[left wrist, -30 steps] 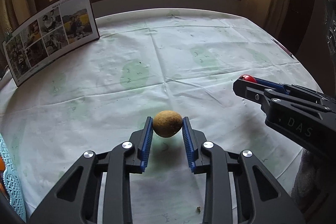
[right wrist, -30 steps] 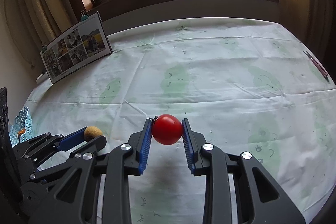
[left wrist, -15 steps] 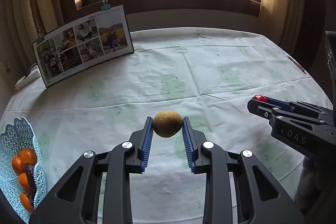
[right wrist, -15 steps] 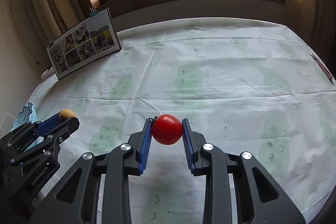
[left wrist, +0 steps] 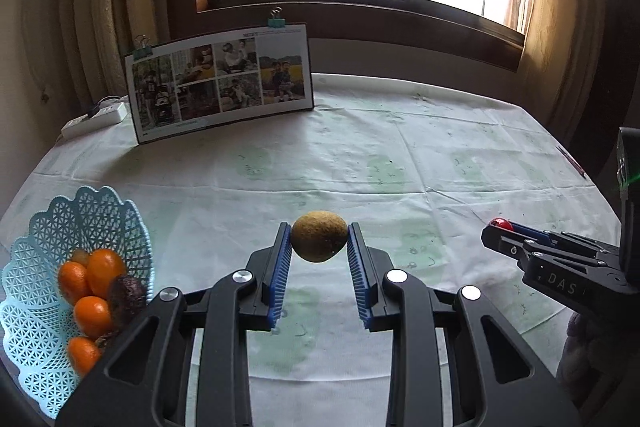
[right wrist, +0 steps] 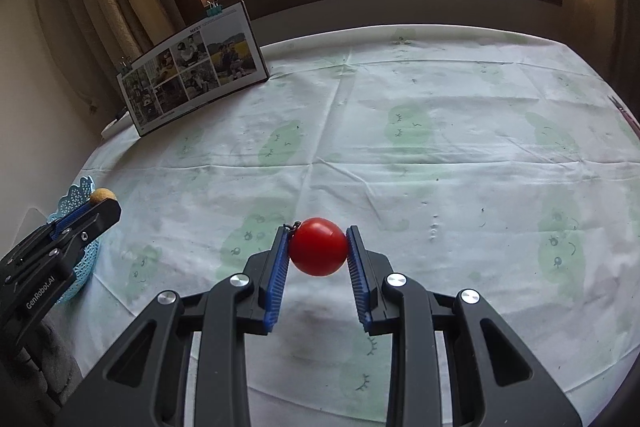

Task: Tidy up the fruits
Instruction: 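Carry the kiwi into the basket and open the left tool while the right tool holds the tomato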

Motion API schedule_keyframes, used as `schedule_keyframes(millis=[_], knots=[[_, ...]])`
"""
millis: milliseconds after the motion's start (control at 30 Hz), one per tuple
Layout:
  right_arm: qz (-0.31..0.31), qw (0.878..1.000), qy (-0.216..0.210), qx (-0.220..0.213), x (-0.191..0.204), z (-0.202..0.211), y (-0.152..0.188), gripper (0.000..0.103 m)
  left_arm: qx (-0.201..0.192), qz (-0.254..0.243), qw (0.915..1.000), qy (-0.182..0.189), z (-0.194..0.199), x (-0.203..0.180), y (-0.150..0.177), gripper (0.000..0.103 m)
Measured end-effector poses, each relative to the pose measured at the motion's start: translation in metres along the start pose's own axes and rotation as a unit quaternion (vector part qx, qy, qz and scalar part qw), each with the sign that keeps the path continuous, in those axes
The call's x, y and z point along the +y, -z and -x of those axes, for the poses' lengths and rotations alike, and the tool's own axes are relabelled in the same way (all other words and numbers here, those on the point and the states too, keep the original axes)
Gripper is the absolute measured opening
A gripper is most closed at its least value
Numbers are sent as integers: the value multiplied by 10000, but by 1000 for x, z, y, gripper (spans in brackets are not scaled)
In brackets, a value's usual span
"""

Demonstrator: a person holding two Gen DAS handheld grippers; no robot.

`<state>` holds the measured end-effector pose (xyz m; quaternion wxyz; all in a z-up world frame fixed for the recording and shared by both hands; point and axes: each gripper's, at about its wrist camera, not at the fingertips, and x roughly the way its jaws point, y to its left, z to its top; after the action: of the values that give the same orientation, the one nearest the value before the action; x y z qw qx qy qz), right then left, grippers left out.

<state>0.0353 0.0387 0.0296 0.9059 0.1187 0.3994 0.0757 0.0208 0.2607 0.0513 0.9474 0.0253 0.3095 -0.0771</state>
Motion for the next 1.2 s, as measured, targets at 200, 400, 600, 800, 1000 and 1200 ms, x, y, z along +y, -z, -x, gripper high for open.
schedule_keyframes(millis=[200, 400, 600, 800, 1000, 1200], knots=[[92, 9999, -128, 27, 20, 2, 2, 29, -221, 318, 9988, -287, 25, 39, 4, 29], [249, 9995, -216, 2, 44, 5, 1, 29, -355, 710, 9946, -674, 45, 89, 10, 29], [420, 9985, -358, 13, 72, 5, 0, 29, -389, 1044, 9879, -1079, 62, 137, 21, 29], [605, 9971, -465, 52, 96, 3, 0, 29, -341, 1291, 9823, -1316, 70, 169, 33, 29], [799, 9952, -566, 74, 121, 2, -1, 29, -302, 1410, 9800, -1371, 72, 186, 41, 29], [994, 9927, -681, 77, 145, 3, -1, 29, -251, 1463, 9795, -1360, 70, 195, 45, 29]])
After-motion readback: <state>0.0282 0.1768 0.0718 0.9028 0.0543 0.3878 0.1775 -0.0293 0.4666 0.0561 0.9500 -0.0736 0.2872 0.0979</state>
